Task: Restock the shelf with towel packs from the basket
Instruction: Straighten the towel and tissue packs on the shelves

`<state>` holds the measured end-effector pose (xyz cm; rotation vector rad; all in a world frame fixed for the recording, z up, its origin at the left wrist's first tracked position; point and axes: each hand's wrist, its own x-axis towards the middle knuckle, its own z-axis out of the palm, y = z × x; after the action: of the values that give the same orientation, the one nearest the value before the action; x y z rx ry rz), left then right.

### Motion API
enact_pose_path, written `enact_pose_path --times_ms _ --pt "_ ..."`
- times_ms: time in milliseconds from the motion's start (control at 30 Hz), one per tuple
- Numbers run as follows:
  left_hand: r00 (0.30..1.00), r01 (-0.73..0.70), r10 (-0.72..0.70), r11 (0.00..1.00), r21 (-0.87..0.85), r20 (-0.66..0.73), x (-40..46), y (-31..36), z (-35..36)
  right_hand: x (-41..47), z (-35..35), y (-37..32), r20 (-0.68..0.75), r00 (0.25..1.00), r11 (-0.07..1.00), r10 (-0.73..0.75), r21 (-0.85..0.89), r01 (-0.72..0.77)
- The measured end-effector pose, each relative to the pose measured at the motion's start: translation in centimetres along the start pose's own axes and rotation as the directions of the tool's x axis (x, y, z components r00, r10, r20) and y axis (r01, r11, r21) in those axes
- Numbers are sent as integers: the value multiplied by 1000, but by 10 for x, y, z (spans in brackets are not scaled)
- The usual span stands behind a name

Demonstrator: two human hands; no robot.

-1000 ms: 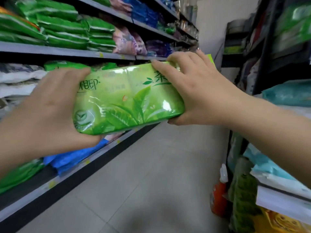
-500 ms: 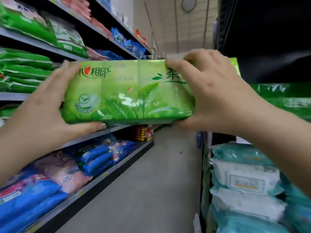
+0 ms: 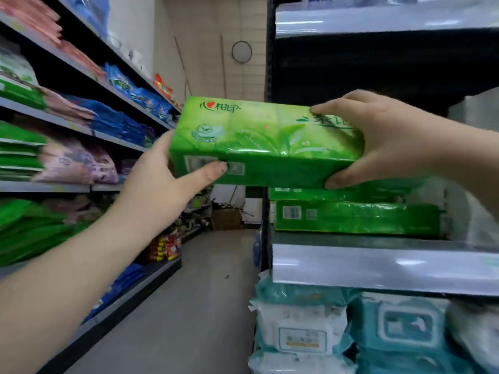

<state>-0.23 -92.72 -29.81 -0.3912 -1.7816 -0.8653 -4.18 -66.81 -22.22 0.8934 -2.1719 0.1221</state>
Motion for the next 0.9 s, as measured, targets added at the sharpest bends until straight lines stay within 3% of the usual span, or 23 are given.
enact_pose_path --times_ms 200,433,533,633,733,900 --pt "985 83 -82 997 4 150 19 -15 67 16 27 68 203 972 992 118 -72 -105" --pt "941 208 -202 978 6 272 35 -26 125 20 61 118 308 930 973 200 50 -225" --pt "914 319 -292 946 -53 283 34 -32 140 20 66 126 283 935 965 212 88 -246" --pt "884 399 -368 915 -56 290 34 -36 149 19 70 133 184 944 960 275 2 -280" --pt "876 395 -378 919 5 300 32 -40 159 16 75 136 142 935 945 326 -36 -324" --pt "874 421 -393 906 -42 286 27 -33 162 14 78 134 141 921 929 363 15 -369"
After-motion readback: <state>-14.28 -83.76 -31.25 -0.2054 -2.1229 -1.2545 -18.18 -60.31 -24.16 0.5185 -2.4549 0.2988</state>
